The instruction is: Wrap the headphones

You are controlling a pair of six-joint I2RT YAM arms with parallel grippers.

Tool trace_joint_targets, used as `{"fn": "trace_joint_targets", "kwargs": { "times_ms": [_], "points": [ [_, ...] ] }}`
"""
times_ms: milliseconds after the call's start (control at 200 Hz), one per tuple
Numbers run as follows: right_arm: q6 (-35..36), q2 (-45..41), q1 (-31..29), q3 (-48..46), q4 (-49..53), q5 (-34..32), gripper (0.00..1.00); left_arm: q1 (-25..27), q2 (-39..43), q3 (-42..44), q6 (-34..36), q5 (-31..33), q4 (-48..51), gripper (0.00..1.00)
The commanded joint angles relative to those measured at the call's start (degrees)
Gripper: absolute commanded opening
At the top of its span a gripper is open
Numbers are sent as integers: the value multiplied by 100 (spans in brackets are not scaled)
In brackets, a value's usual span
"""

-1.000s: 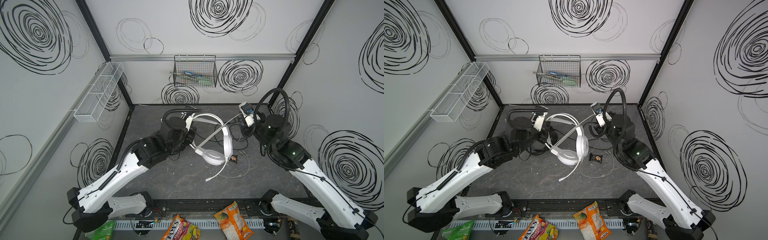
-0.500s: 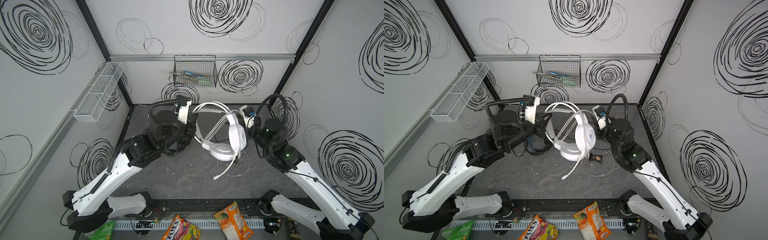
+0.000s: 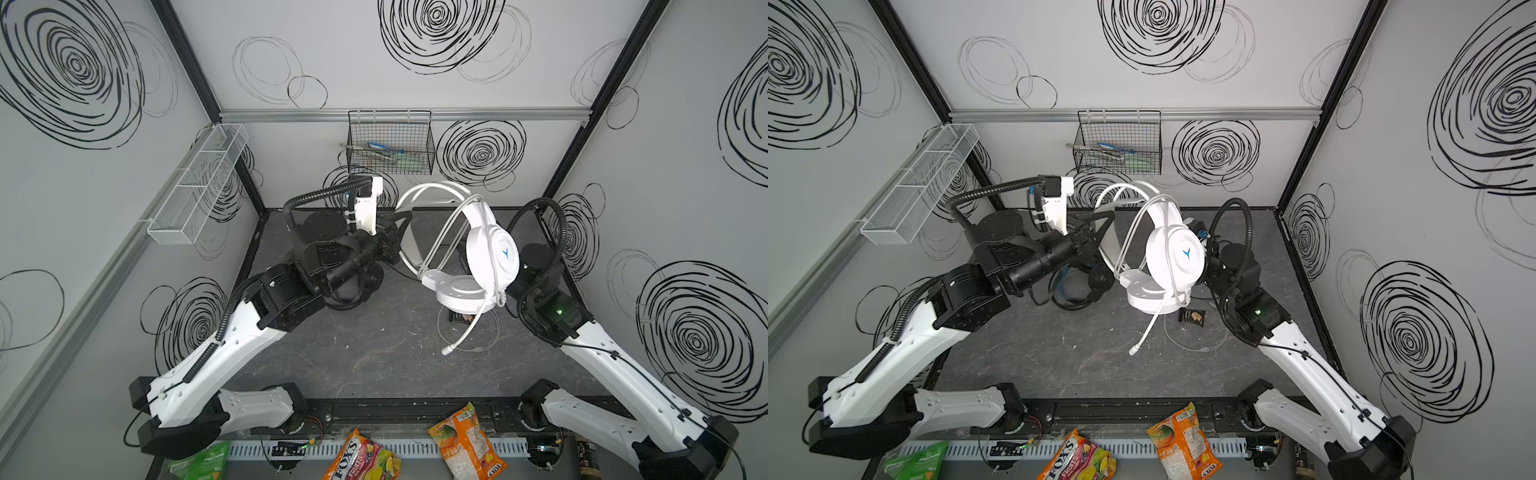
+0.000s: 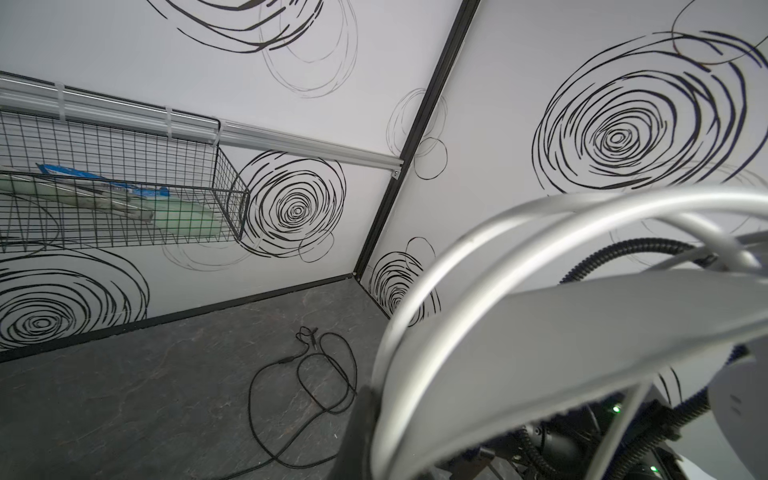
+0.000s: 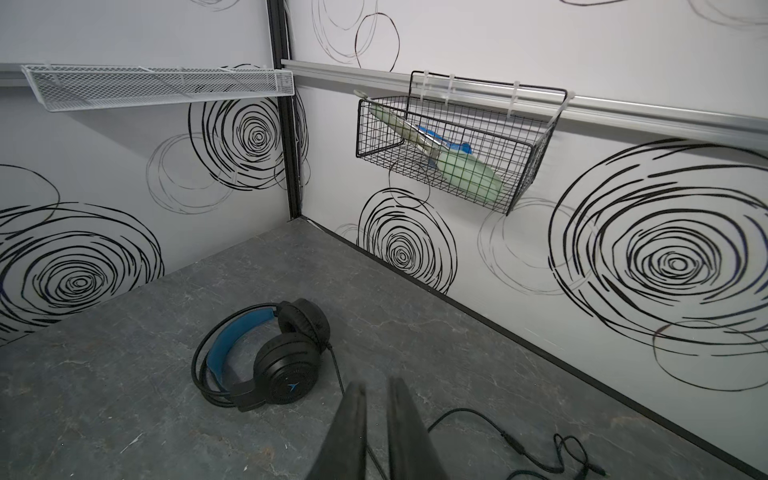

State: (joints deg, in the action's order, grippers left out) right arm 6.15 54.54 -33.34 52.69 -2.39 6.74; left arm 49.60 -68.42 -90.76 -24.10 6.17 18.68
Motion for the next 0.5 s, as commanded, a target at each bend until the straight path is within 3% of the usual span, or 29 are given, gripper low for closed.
{"fn": "trace_joint_targets", "kwargs": {
  "times_ms": [0,255,495],
  "points": [
    [-278,20,30,-91,-380,222,15,15,-39,-302,-571,-371,-1073,0],
    [-375,123,25,-90,-318,367,8,37,-79,-179,-903,-571,-1479,0],
    [-724,0,-36,-377,-393,625,13,46,-168,-366,-948,-72,-1780,0]
  ]
}}
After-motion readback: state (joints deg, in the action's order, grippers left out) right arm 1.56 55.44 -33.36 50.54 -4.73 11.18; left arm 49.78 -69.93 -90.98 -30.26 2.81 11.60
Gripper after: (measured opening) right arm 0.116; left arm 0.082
